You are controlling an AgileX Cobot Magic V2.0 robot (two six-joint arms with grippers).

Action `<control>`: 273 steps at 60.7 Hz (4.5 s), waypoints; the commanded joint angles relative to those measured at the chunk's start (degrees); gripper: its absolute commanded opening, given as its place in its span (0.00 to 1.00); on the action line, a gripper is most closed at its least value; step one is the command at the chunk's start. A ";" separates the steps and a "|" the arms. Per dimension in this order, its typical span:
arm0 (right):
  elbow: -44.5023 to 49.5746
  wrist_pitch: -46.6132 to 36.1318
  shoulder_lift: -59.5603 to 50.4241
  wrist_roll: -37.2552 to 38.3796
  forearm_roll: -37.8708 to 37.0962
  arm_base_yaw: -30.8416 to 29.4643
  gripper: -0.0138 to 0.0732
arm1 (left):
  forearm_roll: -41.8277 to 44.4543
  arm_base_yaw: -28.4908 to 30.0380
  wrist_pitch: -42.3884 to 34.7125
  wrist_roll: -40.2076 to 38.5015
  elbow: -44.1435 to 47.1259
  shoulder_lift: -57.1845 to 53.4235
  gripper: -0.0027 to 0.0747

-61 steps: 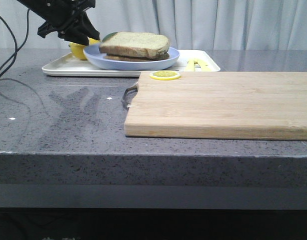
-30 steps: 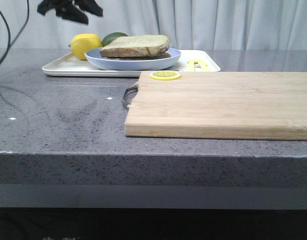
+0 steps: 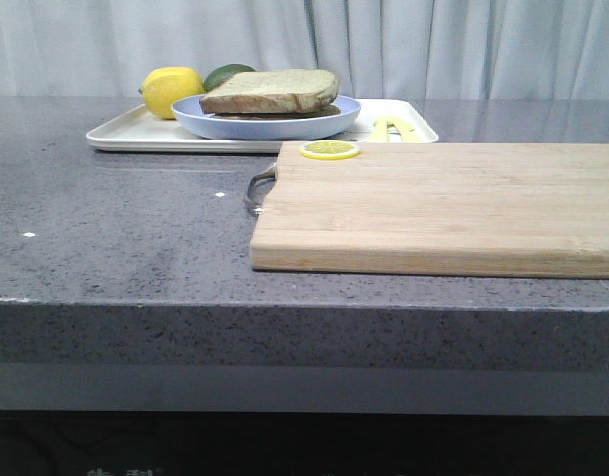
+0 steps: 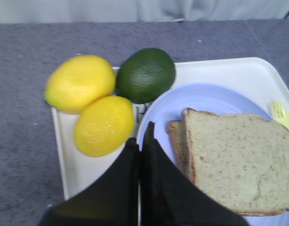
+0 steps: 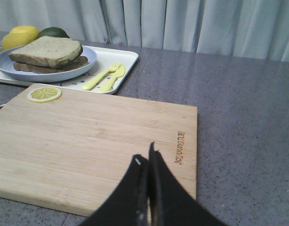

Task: Place bread and move sandwich to tray

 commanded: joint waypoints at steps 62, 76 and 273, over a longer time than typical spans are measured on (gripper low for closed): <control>-1.64 -3.61 0.62 -0.09 0.31 -0.08 0.09 | 22.52 2.25 -13.30 -1.47 76.65 -61.21 0.01; -1.64 -3.61 0.62 -0.09 0.31 -0.08 0.09 | 19.34 5.02 -24.50 -1.47 95.32 -75.61 0.01; 0.82 -8.30 0.51 -0.11 0.80 -0.08 0.09 | 14.23 4.89 -68.73 -1.47 169.08 -140.64 0.01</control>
